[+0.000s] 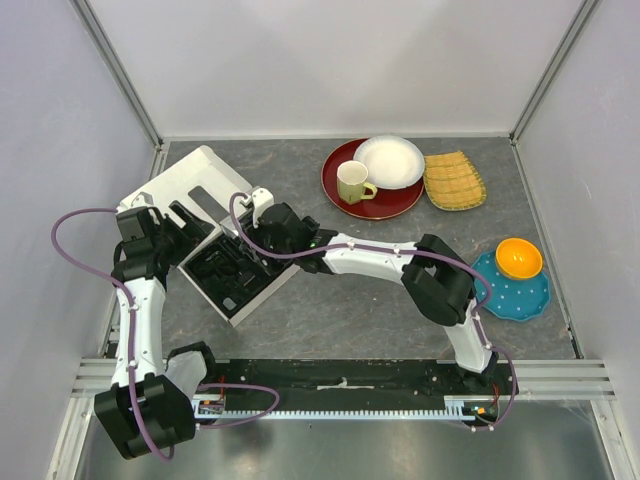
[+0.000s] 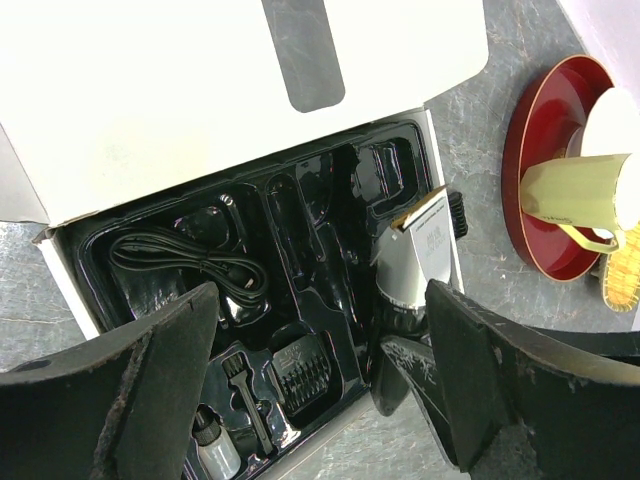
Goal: Sort the hair-cutting tools
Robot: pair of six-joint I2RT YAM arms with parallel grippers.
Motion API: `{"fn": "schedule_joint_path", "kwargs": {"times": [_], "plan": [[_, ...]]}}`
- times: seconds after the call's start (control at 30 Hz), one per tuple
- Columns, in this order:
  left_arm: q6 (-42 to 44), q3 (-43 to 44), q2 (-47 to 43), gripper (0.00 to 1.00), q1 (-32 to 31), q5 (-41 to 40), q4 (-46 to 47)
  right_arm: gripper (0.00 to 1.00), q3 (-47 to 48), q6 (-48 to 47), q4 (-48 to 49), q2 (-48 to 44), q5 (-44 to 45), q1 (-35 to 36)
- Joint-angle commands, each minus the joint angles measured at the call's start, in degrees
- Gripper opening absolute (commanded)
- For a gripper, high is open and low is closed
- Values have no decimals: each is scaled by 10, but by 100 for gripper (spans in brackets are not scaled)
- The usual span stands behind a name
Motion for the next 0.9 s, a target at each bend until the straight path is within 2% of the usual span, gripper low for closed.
{"fn": "schedule_joint_path", "kwargs": {"times": [0.0, 0.53, 0.87], "plan": [[11, 7, -5, 90, 3, 1, 5, 18, 25, -28, 69, 8, 17, 0], [12, 8, -1, 90, 3, 5, 6, 20, 2, -82, 85, 45, 29, -1], [12, 7, -1, 90, 3, 4, 7, 24, 25, -106, 54, 72, 38, -1]]}}
